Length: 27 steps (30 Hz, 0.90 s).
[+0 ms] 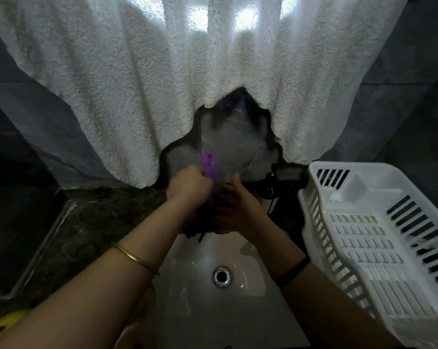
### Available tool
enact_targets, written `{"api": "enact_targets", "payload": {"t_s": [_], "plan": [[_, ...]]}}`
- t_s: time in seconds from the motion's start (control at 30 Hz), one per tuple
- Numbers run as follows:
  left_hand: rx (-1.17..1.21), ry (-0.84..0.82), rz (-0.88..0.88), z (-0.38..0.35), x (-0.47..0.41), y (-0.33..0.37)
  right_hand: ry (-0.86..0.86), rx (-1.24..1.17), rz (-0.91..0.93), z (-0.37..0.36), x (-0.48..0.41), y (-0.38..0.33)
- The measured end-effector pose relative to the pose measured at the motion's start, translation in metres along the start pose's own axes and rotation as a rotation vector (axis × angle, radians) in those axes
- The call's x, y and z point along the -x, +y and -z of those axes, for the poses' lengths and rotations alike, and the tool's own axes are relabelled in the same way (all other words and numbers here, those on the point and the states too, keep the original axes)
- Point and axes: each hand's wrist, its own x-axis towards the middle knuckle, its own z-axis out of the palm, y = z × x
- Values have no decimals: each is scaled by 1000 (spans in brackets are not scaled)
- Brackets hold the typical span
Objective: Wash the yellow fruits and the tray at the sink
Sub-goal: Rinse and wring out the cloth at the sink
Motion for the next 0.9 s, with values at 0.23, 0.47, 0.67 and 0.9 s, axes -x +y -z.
{"api": "enact_targets", "payload": {"t_s": [0.23,0.47,0.67,0.9], "plan": [[516,-455,22,-20,17,22,251,-62,134,29,-10,-18],[582,-360,184,-39,6,4,559,121,195,109,-7,-69],[521,-486,239,-58,12,-9,522,328,134,140,-17,-88],[503,-459,244,-59,6,-9,708,488,132,171,-29,-106]]}}
